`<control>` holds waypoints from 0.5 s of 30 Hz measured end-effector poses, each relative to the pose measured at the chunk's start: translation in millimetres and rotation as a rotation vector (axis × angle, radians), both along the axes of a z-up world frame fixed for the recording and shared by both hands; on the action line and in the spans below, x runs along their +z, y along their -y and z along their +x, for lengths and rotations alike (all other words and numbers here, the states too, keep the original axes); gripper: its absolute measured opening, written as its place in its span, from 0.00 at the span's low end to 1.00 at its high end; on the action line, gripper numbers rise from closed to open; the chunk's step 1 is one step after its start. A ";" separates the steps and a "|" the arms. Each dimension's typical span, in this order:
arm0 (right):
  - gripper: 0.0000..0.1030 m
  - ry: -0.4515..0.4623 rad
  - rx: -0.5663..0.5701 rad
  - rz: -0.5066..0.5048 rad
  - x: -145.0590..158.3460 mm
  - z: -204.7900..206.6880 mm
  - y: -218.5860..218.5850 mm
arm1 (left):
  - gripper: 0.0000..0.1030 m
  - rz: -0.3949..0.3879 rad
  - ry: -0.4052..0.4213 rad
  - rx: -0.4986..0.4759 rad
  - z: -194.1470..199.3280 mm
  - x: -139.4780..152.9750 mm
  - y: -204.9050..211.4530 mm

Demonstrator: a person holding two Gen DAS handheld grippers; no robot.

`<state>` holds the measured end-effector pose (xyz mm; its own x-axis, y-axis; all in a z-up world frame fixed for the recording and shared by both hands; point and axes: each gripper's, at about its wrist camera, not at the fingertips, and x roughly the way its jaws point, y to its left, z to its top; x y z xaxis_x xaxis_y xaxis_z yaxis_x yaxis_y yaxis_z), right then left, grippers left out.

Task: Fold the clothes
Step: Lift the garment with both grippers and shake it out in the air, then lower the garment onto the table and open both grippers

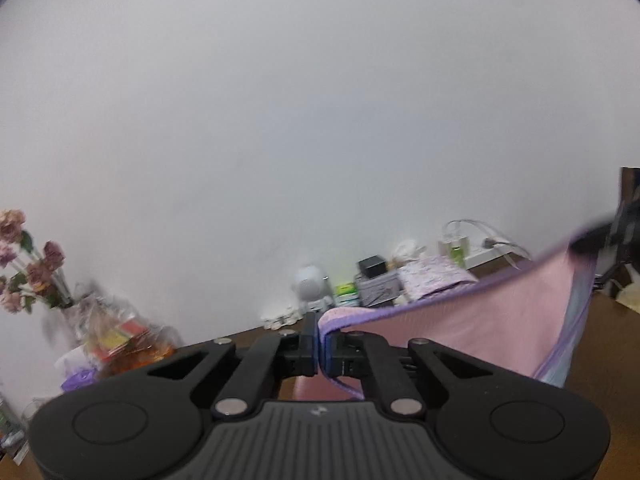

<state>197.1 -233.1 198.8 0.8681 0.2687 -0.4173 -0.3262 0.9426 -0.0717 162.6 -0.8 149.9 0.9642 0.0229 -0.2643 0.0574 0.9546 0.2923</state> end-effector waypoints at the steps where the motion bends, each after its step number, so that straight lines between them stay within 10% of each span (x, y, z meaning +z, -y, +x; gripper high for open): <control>1: 0.02 -0.020 0.003 -0.014 -9.8 -1.0 0.7 | 0.02 0.002 -0.010 -0.017 -0.5 -1.9 2.9; 7: 0.02 -0.113 -0.063 -0.035 -61.9 12.2 12.1 | 0.04 -0.028 -0.200 -0.131 16.4 -42.2 31.7; 15: 0.02 -0.311 -0.235 -0.009 -134.4 61.7 70.2 | 0.34 -0.137 -0.447 -0.246 55.5 -105.6 66.9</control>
